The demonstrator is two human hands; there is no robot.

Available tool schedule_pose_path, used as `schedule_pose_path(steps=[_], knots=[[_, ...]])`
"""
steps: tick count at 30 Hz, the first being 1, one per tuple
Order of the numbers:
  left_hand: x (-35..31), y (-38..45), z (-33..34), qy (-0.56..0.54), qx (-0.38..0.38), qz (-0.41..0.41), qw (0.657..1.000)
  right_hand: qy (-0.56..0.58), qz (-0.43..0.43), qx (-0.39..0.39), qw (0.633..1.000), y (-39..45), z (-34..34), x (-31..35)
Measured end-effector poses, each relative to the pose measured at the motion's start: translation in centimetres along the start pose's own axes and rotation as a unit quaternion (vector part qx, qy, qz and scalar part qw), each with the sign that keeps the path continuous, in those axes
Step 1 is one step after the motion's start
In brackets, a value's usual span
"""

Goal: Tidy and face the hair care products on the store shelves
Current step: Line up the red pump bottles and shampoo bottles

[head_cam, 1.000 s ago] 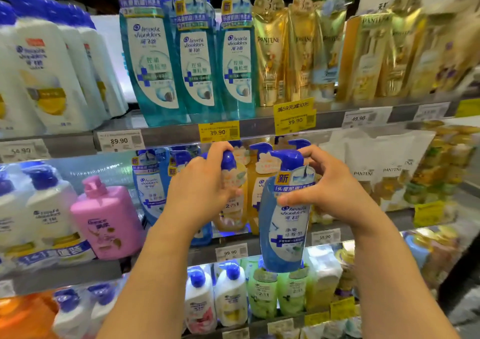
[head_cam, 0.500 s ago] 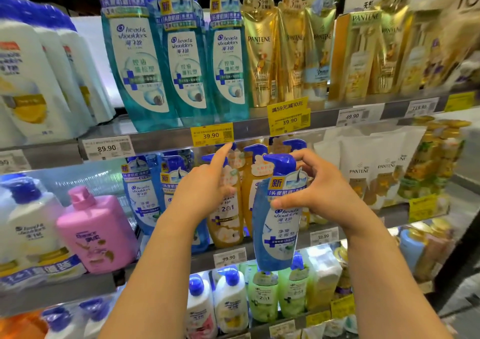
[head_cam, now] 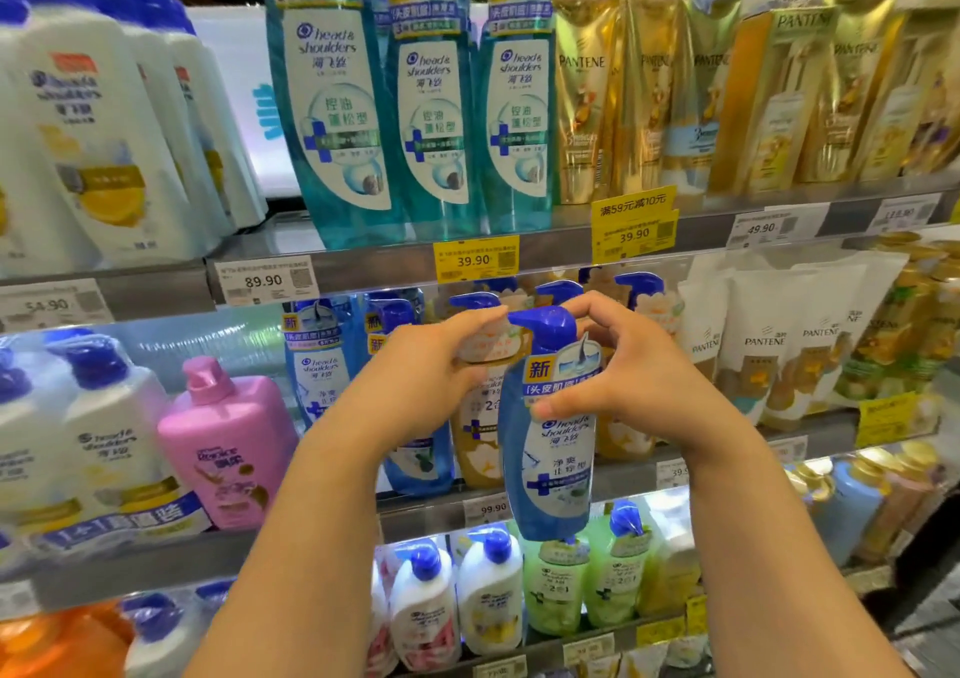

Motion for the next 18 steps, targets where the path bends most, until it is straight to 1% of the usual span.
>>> schedule_pose_path(steps=[1,3,8,10,13,18], knots=[[0.4,-0.8,-1.2,-0.032,-0.001,0.003,0.999,-0.003,-0.004,0.006,1.0,0.3,0.6,0.5],[1.8,-2.4,-3.9,-0.062,-0.012,-0.01,0.998,-0.012,-0.008,0.024,1.0,1.0,1.9,1.4],[5.9,-5.7,-8.8,-0.099,-0.08,-0.095,0.987,-0.006,-0.011,0.074,0.997,2.9,6.7,3.2],[7.5,-6.7,-9.4,-0.091,-0.093,-0.112,0.985,-0.011,-0.022,0.085,0.996,3.7,8.8,3.8],[9.7,-7.5,-9.6,-0.06,-0.085,-0.121,0.987,-0.009,-0.038,0.093,0.995,4.6,11.8,4.6],[12.4,-8.0,-10.1,-0.019,-0.066,-0.125,0.99,-0.039,-0.047,0.063,0.996,5.9,16.1,5.1]])
Point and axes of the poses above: each hand's wrist, its own y-axis towards the middle knuckle, its own z-axis out of the palm, x = y × z, the point moved 2 cm from there along y, towards the middle knuckle, and after that the axes turned 5 degrees about y, right-handed, at the moved point
